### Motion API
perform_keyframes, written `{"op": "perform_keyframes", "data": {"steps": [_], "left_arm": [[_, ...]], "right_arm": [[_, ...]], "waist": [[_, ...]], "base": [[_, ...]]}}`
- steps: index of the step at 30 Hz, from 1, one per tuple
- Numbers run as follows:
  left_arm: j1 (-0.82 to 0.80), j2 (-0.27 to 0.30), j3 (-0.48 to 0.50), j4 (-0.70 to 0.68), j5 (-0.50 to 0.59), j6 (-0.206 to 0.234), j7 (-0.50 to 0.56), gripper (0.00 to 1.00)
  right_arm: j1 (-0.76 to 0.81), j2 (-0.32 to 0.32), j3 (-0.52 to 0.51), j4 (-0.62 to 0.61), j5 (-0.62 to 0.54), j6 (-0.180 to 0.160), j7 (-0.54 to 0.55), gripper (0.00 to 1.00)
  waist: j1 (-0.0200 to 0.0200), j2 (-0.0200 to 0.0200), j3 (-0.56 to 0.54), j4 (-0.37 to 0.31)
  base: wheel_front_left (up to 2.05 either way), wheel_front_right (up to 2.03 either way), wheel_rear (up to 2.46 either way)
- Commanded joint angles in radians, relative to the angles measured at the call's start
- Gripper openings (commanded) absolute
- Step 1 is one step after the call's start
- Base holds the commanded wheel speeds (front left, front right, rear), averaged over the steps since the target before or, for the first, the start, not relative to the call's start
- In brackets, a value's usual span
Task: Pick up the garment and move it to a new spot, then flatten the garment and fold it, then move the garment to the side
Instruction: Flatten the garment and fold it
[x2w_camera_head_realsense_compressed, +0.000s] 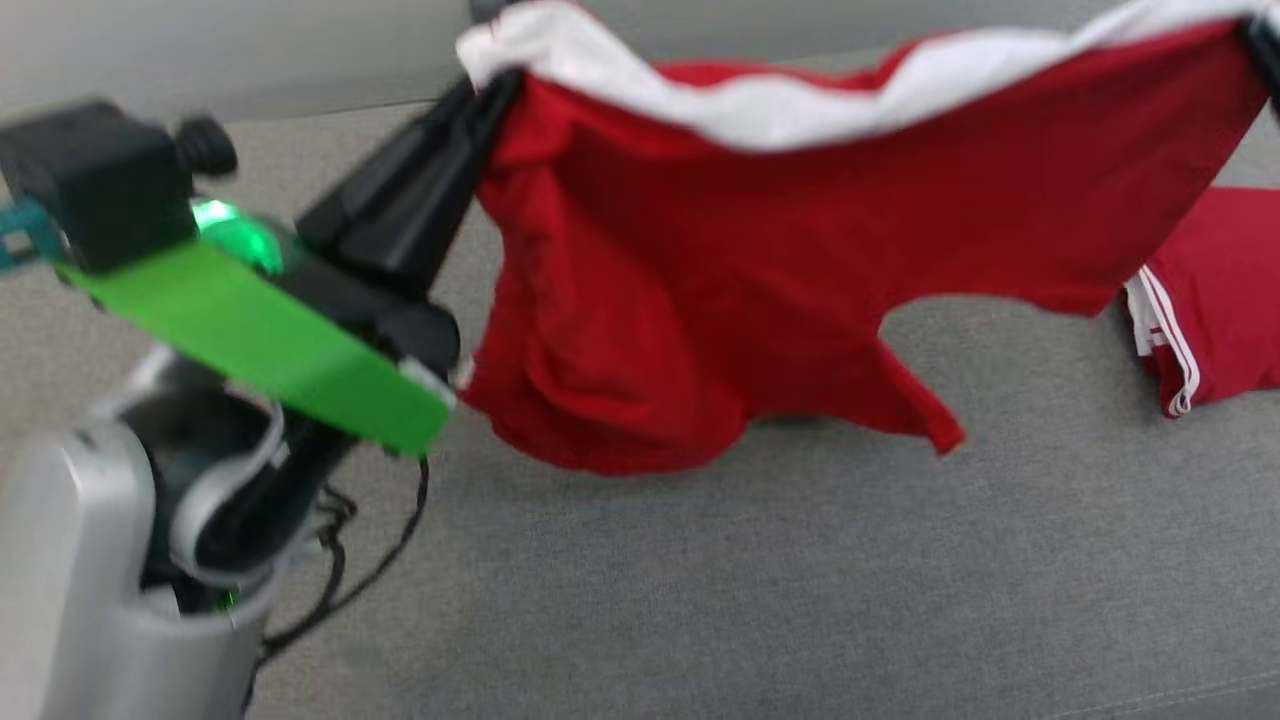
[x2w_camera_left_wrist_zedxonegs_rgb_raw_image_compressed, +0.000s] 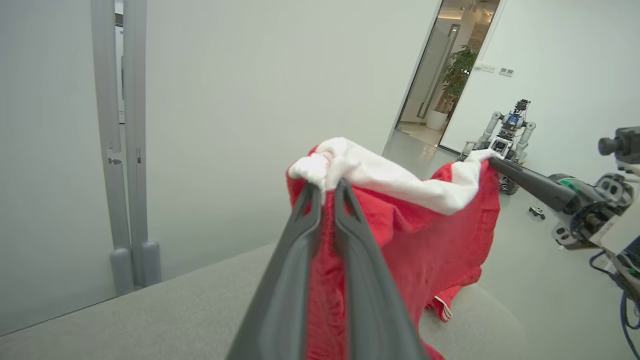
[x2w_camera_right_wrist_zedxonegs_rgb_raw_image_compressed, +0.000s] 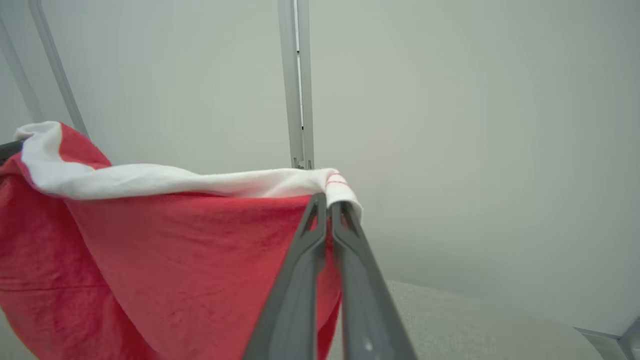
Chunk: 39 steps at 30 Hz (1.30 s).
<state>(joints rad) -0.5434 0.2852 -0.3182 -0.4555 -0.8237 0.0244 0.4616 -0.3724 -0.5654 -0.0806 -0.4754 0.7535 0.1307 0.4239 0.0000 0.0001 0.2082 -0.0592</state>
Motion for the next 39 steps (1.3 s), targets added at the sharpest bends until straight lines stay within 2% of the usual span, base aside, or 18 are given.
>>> {"op": "perform_keyframes", "data": {"steps": [1, 4, 7, 9, 11, 13, 15, 19, 22, 23, 28, 31, 34, 37, 39], "left_arm": [[-0.121, -0.009, 0.02, 0.054, 0.0, 0.006, 0.014, 0.0], [-0.352, -0.025, 0.035, 0.21, 0.039, -0.001, 0.026, 0.0], [-0.591, -0.042, 0.037, 0.398, 0.106, -0.026, -0.021, 0.0], [-0.72, -0.066, 0.045, 0.525, 0.134, -0.042, -0.074, 0.0], [-0.823, -0.085, 0.058, 0.642, 0.161, -0.056, -0.156, 0.0], [-0.903, -0.105, 0.06, 0.743, 0.176, -0.089, -0.238, 0.0], [-0.961, -0.098, 0.043, 0.837, 0.202, -0.118, -0.307, 0.0], [-1.002, -0.089, -0.003, 0.985, 0.235, -0.147, -0.456, 0.0], [-0.967, -0.096, -0.051, 1.049, 0.225, -0.156, -0.532, 0.0], [-0.939, -0.094, -0.098, 1.054, 0.225, -0.155, -0.549, 0.0], [-0.746, -0.041, -0.272, 1.014, 0.13, -0.155, -0.637, 0.0], [-0.577, 0.004, -0.379, 0.941, 0.075, -0.156, -0.664, 0.0], [-0.405, 0.074, -0.466, 0.855, 0.044, -0.155, -0.684, 0.0], [-0.229, 0.105, -0.491, 0.774, 0.001, -0.155, -0.701, 0.0], [-0.103, 0.144, -0.506, 0.728, -0.016, -0.142, -0.709, 0.0]], "right_arm": [[-0.112, -0.01, 0.019, 0.039, -0.003, 0.0, 0.02, 0.0], [-0.355, -0.027, 0.071, 0.147, -0.027, 0.0, 0.035, 0.0], [-0.622, -0.018, 0.121, 0.304, -0.092, 0.0, -0.001, 0.0], [-0.77, 0.009, 0.157, 0.418, -0.13, -0.001, -0.046, 0.0], [-0.895, 0.037, 0.18, 0.528, -0.177, -0.001, -0.114, 0.0], [-1.005, 0.057, 0.229, 0.627, -0.224, -0.001, -0.199, 0.0], [-1.078, 0.08, 0.274, 0.728, -0.254, -0.001, -0.288, 0.0], [-1.128, 0.137, 0.32, 0.884, -0.261, -0.001, -0.488, 0.0], [-1.083, 0.142, 0.386, 0.939, -0.239, -0.001, -0.589, 0.0], [-1.052, 0.137, 0.409, 0.945, -0.221, -0.001, -0.621, 0.0], [-0.825, 0.089, 0.485, 0.884, -0.154, -0.001, -0.685, 0.0], [-0.633, 0.059, 0.444, 0.763, -0.136, -0.001, -0.69, 0.0], [-0.394, 0.031, 0.408, 0.631, -0.191, -0.001, -0.688, 0.0], [-0.173, 0.034, 0.345, 0.53, -0.219, -0.001, -0.689, 0.0], [-0.011, 0.036, 0.347, 0.482, -0.24, 0.0, -0.689, 0.0]], "waist": [[0.0, -0.0001, 0.214, 0.018], [0.0, -0.0001, 0.312, 0.033], [0.0, -0.0001, 0.408, 0.046], [0.0, -0.0001, 0.449, 0.055], [0.0, -0.0001, 0.47, 0.06], [0.0, -0.0001, 0.483, 0.058], [0.0, -0.0001, 0.494, 0.054], [0.0, -0.0001, 0.489, 0.042], [0.0, -0.0001, 0.482, 0.035], [0.0, -0.0001, 0.482, 0.035], [0.0, -0.0001, 0.431, 0.033], [0.0, -0.0001, 0.388, 0.026], [0.0, -0.0001, 0.308, 0.024], [0.0, -0.0001, 0.213, 0.029], [0.0, -0.0001, 0.141, 0.025]], "base": [[0.0, 0.0, 0.0], [0.0, 0.0, 0.0], [0.0, 0.0, 0.0], [0.0, 0.0, 0.0], [0.0, 0.0, 0.0], [0.0, 0.0, 0.0], [0.0, 0.0, 0.0], [0.0, 0.0, 0.0], [0.0, 0.0, 0.0], [0.0, 0.0, 0.0], [0.0, 0.0, 0.0], [0.0, 0.0, 0.0], [0.0, 0.0, 0.0], [0.0, 0.0, 0.0], [0.0, 0.0, 0.0]]}}
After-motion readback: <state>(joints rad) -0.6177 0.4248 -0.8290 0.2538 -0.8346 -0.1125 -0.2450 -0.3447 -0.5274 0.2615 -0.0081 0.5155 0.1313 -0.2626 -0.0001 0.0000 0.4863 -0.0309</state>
